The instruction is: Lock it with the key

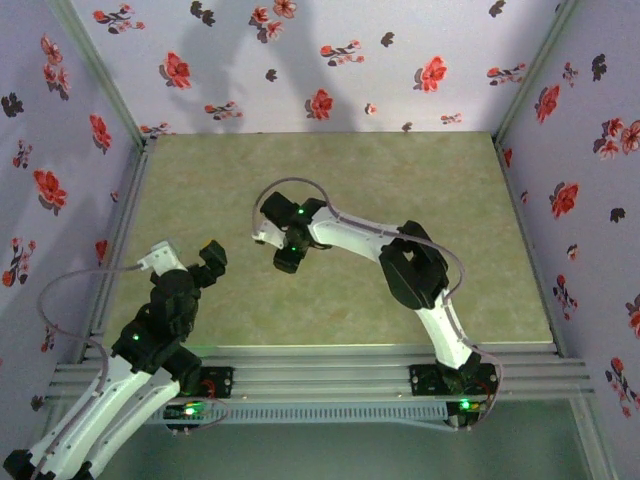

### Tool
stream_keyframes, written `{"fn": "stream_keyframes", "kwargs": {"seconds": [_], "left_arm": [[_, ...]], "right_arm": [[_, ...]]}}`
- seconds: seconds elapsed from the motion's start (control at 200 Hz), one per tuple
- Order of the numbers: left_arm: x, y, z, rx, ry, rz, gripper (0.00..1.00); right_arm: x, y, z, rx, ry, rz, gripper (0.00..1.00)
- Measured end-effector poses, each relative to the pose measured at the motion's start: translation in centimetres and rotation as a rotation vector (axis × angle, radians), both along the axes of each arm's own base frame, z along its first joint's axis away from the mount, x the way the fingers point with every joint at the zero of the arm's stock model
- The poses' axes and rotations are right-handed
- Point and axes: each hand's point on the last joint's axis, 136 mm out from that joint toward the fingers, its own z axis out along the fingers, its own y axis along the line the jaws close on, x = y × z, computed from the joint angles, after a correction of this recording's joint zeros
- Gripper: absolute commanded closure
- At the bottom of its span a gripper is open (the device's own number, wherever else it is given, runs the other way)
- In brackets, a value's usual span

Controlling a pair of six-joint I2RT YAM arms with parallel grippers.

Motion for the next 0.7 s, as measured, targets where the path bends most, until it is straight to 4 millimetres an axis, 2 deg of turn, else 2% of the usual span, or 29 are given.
{"fn": "stream_keyframes", "kwargs": {"seconds": [0.175, 0.345, 0.46, 0.7], "left_arm": [[0.0, 0.1, -0.1, 0.002, 0.005, 0.006, 0.00], [0.0, 0.1, -0.1, 0.003, 0.006, 0.006, 0.00], [-0.1, 0.1, -0.2, 0.003, 0.006, 0.006, 0.00], [-0.1, 0.3, -0.1, 0.005, 0.005, 0.013, 0.00]], "right_arm": [[1.8, 1.6, 1.2, 0.020, -0.054, 0.067, 0.43], [3.1, 1.8, 0.6, 0.001, -0.058, 0.098, 0.47], [2.9, 1.3, -0.1, -0.025, -0.037, 0.112, 0.47], [2.4, 0.9, -0.3, -0.037, -0.010, 0.132, 0.52]]}}
